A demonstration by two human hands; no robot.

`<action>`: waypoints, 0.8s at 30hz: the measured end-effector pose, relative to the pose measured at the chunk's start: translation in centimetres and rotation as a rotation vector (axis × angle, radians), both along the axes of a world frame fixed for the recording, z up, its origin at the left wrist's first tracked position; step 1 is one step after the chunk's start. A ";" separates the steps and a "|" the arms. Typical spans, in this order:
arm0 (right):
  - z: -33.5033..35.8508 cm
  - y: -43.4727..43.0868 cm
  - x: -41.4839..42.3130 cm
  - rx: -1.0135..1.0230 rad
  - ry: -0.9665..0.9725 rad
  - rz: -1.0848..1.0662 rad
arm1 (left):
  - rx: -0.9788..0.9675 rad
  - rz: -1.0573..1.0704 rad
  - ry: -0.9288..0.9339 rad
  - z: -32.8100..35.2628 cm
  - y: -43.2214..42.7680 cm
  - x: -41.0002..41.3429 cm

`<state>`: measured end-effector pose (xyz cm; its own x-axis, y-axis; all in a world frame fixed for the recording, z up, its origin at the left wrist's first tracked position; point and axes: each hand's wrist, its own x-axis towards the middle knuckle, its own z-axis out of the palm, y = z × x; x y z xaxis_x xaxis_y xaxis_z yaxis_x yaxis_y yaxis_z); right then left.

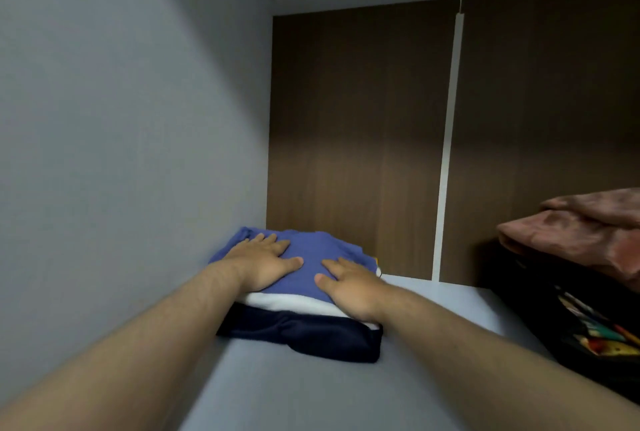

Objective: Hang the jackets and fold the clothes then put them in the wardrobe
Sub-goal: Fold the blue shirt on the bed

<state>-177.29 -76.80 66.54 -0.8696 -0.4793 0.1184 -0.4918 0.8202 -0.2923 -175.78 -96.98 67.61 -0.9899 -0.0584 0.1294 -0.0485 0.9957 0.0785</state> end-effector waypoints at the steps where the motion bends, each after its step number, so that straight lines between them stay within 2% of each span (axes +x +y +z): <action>1: -0.7 0.0 -0.2 -0.026 -0.066 -0.012 | 0.022 -0.009 -0.002 -0.1 -0.5 -0.1; 8: -1.1 -0.1 0.2 -0.032 -0.069 -0.079 | 0.003 -0.030 -0.025 0.0 -0.1 -0.3; 11: -1.4 0.0 1.3 -0.037 -0.028 -0.130 | 0.021 -0.042 0.077 -0.4 0.0 0.1; 16: -2.9 2.1 4.1 -0.076 0.006 -0.166 | -0.102 -0.122 0.416 -1.9 0.5 1.1; 24: -3.8 5.7 8.2 0.029 0.047 -0.248 | -0.189 -0.057 0.466 -2.9 0.9 2.0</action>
<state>-169.08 -71.15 62.73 -0.9549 -0.2557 0.1507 -0.2870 0.9251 -0.2487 -173.78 -96.12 64.69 -0.8253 0.0612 0.5614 0.0035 0.9946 -0.1033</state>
